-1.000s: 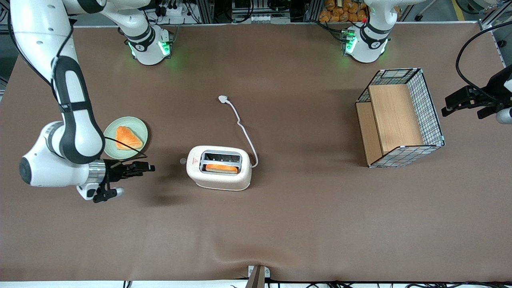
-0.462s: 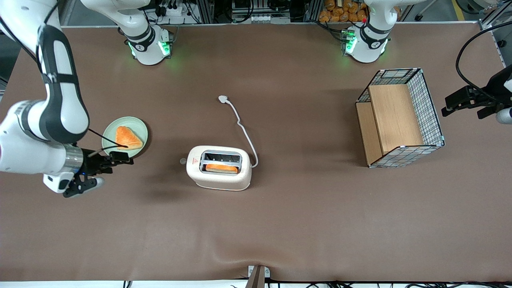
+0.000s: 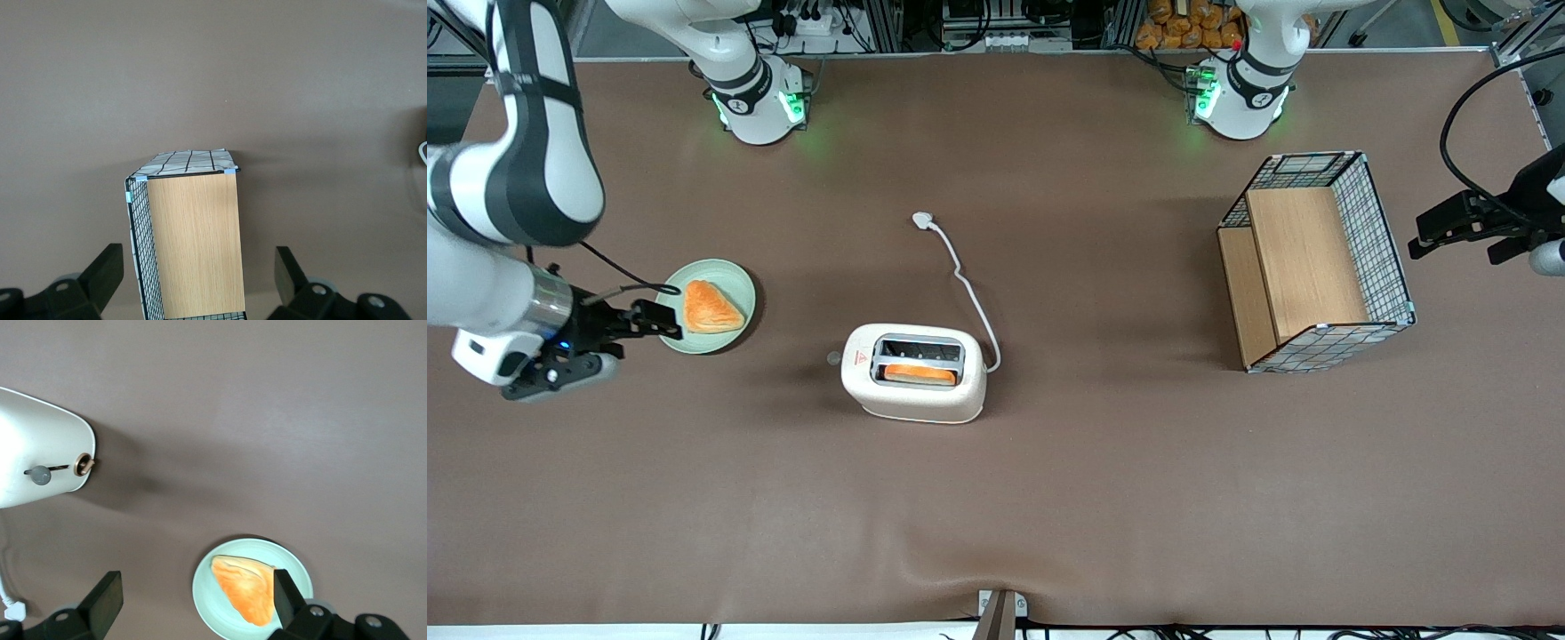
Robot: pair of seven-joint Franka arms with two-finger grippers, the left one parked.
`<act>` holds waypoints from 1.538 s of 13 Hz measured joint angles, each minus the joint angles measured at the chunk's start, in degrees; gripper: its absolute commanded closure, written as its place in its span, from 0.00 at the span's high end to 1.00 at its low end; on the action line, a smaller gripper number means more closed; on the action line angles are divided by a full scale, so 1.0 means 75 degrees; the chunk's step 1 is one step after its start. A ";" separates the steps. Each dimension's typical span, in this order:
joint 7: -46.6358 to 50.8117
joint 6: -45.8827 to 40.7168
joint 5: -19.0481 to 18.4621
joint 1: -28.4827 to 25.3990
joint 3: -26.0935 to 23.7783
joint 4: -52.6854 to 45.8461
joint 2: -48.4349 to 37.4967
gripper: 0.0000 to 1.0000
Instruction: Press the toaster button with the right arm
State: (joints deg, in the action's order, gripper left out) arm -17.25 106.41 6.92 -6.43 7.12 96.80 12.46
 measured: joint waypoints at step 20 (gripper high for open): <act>0.1910 -0.2026 -0.0728 0.0887 -0.0131 -0.0376 -0.1659 1.00</act>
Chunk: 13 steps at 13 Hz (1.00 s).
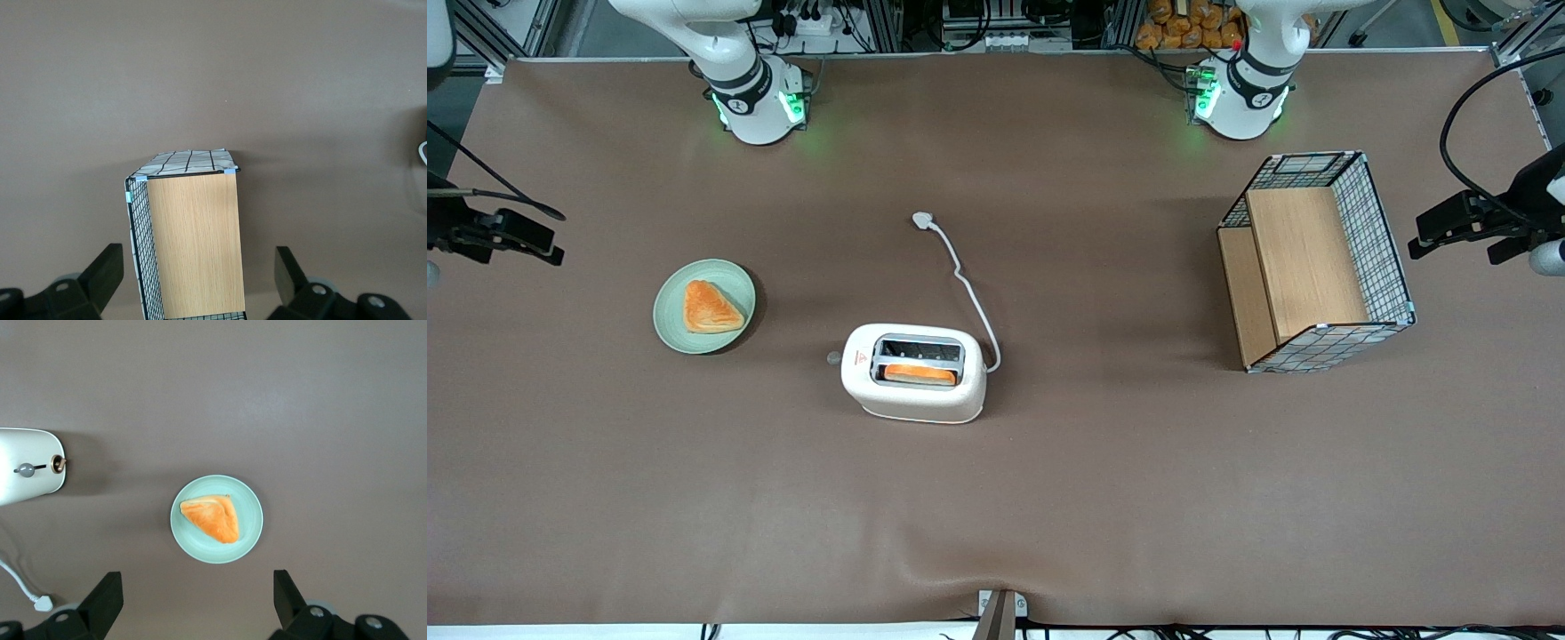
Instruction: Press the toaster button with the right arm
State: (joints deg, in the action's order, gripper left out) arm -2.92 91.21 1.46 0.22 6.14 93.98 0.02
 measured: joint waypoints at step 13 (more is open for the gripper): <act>0.0015 -0.0475 0.0024 0.0000 -0.0002 -0.0648 0.0033 1.00</act>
